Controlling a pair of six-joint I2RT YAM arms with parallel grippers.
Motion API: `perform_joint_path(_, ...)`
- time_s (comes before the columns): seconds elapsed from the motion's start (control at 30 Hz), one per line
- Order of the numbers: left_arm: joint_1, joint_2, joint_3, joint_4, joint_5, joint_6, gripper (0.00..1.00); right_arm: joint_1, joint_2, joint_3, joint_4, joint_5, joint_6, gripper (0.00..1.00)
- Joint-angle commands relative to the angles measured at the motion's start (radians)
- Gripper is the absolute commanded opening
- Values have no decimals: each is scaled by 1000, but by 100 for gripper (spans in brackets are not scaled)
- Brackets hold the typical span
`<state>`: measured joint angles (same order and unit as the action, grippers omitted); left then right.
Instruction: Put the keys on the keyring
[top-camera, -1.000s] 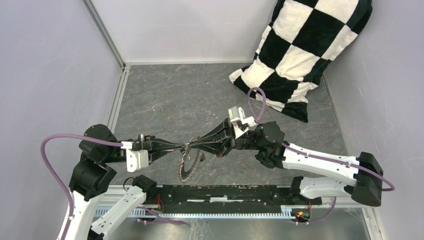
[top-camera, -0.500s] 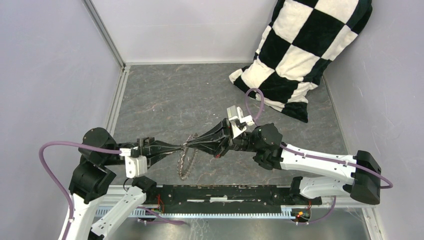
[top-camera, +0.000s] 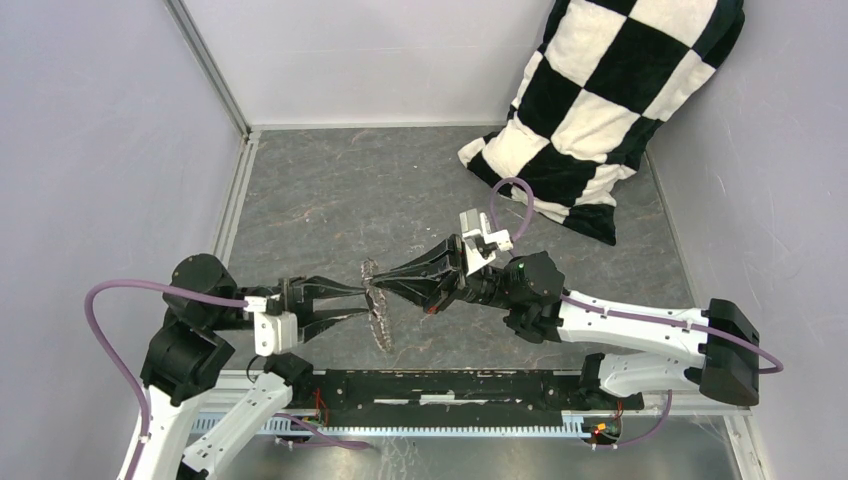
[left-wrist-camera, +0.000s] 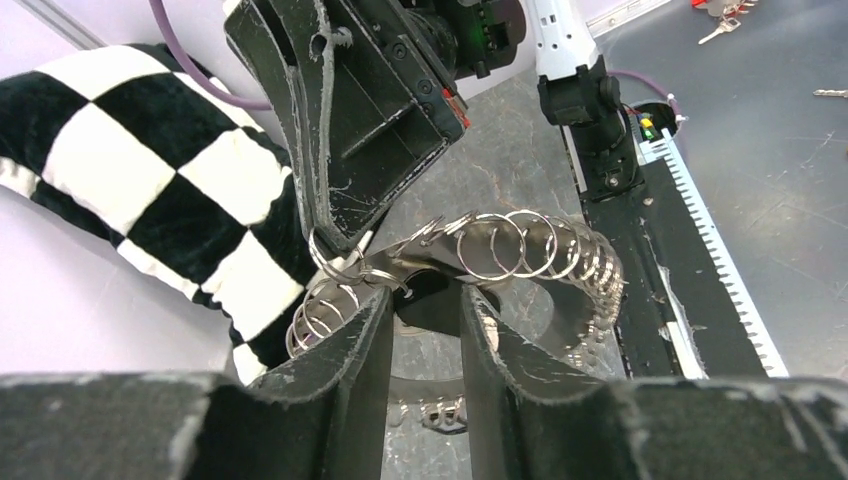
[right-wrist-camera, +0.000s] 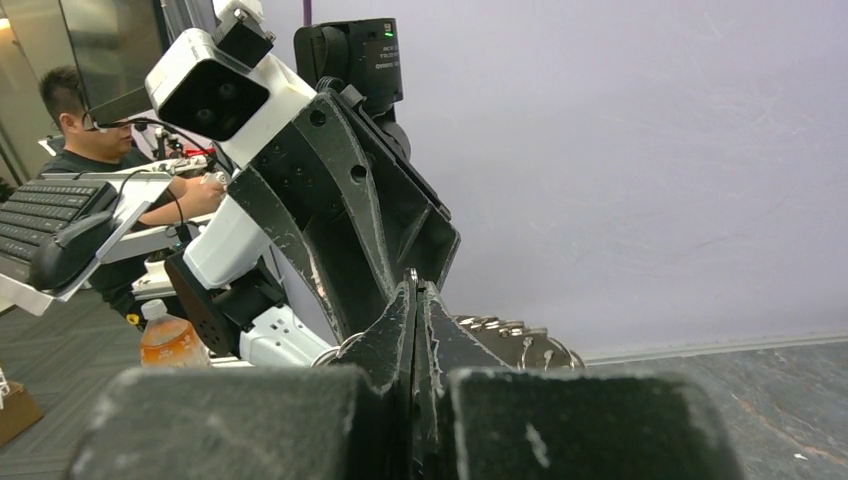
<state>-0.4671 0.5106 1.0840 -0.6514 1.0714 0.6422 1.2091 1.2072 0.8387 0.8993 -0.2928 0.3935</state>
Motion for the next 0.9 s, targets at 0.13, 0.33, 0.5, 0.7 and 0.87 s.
perform_joint_path(0.13, -2, 22, 41, 69, -126, -241, 39, 9, -65, -10, -31, 66, -90, 0)
perform_joint_path(0.33, -2, 38, 69, 67, -168, -279, 39, 12, -80, 8, -94, 61, -145, 0)
perform_joint_path(0.5, -2, 67, 82, 120, -167, -396, 35, 21, -81, 26, -132, 60, -178, 0)
perform_joint_path(0.7, -2, 106, 93, 35, -78, -403, 30, 32, -87, 26, -137, 65, -194, 0)
perform_joint_path(0.87, -2, 125, 113, -43, -114, -343, 30, 33, -96, 23, -144, 73, -209, 0)
